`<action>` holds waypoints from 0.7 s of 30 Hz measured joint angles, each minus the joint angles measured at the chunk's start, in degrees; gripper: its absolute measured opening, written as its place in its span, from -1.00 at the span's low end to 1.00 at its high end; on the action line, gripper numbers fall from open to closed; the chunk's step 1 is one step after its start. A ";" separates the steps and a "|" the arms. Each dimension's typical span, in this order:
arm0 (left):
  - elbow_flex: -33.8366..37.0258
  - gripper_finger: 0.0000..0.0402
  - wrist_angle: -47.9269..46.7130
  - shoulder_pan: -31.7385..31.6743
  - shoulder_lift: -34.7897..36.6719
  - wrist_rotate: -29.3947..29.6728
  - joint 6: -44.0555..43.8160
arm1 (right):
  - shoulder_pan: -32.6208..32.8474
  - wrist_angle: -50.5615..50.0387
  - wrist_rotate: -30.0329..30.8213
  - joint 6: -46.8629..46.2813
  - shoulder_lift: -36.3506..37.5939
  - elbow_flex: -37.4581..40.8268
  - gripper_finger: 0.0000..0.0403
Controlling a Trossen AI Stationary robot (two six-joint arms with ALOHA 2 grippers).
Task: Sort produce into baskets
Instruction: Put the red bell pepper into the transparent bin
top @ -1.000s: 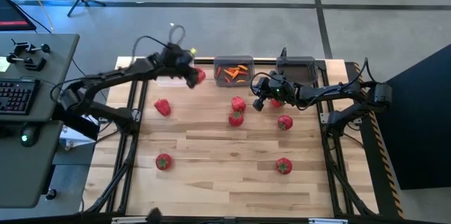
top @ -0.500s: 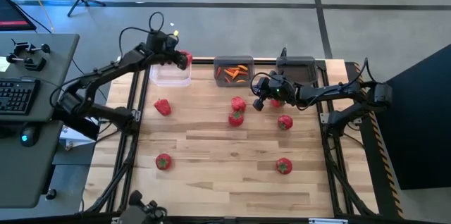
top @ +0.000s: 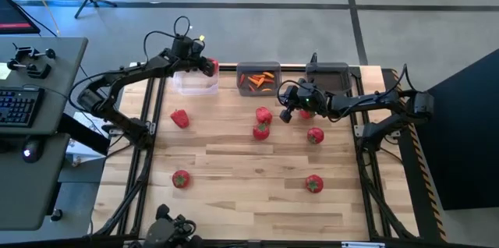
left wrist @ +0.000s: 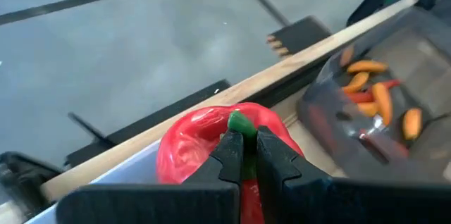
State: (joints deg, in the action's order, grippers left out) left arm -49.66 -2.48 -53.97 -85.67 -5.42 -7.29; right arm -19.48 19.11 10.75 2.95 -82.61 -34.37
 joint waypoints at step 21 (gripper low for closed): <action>6.22 -1.00 15.43 5.55 -0.09 5.12 -6.11 | 0.00 0.15 0.00 0.49 0.00 0.00 -1.00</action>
State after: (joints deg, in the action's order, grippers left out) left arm -43.44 12.94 -48.42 -85.76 -0.30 -13.40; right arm -19.48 19.27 10.76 3.44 -82.61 -34.37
